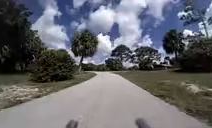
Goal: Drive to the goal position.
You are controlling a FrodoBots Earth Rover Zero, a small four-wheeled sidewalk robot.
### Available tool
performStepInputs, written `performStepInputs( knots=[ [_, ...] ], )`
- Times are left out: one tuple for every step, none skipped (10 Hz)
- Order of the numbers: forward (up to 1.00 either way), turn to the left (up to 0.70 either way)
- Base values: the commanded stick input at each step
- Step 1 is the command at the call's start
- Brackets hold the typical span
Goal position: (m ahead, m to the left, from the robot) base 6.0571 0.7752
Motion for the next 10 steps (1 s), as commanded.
performStepInputs(
  knots=[
    [0.85, 0.0],
    [0.85, 0.0],
    [0.85, 0.13],
    [0.85, 0.34],
    [0.85, 0.34],
    [0.85, 0.34],
    [0.85, 0.34],
    [0.85, 0.34],
    [0.85, 0.34],
    [0.85, 0.0]
  ],
)
